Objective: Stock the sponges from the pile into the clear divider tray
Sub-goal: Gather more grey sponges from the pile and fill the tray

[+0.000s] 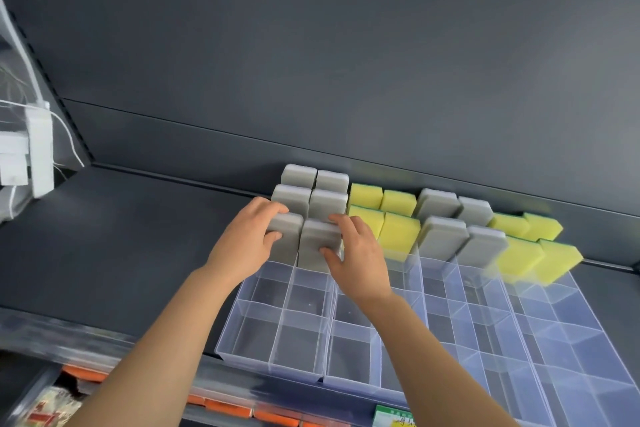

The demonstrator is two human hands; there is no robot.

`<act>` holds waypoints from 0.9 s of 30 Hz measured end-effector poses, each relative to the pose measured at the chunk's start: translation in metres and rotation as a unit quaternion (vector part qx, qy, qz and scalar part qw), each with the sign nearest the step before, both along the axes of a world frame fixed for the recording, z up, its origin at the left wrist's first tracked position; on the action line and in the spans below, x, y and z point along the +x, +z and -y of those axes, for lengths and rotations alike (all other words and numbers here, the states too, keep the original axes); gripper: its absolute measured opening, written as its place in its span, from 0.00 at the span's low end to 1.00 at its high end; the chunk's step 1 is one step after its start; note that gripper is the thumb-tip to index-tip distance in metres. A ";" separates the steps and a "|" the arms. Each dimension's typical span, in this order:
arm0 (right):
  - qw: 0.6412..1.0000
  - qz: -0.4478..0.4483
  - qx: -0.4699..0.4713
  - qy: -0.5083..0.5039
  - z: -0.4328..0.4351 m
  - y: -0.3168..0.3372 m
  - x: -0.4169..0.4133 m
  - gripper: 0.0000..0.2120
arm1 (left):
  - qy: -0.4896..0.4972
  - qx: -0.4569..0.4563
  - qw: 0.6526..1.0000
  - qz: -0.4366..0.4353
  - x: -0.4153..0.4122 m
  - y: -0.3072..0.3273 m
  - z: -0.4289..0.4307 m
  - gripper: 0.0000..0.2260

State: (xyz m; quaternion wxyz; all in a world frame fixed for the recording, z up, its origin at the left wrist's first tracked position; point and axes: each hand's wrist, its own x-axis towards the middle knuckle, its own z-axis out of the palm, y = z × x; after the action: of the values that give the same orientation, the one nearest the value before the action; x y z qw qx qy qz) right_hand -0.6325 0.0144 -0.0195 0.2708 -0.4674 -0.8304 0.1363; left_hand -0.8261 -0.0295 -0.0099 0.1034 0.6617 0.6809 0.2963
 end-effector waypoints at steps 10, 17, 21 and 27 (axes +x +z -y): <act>0.998 0.054 -0.023 -0.012 0.015 0.009 0.026 0.30 | 0.036 0.067 0.991 -0.112 0.027 0.012 0.013 0.21; 0.992 0.108 0.012 -0.062 0.040 0.021 0.105 0.24 | -0.017 0.103 0.974 -0.201 0.113 0.028 0.025 0.19; 0.984 0.142 0.021 -0.105 0.061 0.024 0.173 0.23 | -0.044 0.086 0.970 -0.223 0.179 0.026 0.034 0.20; 0.970 0.182 -0.003 -0.162 0.098 0.027 0.290 0.24 | -0.086 0.072 0.964 -0.243 0.283 0.019 0.052 0.20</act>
State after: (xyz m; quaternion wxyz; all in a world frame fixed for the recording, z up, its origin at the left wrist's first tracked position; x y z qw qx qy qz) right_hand -0.3425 -0.0835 0.0075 0.1324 -0.6136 -0.7784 0.0062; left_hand -0.5431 -0.0813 0.0094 -0.0882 0.7754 0.6031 0.1652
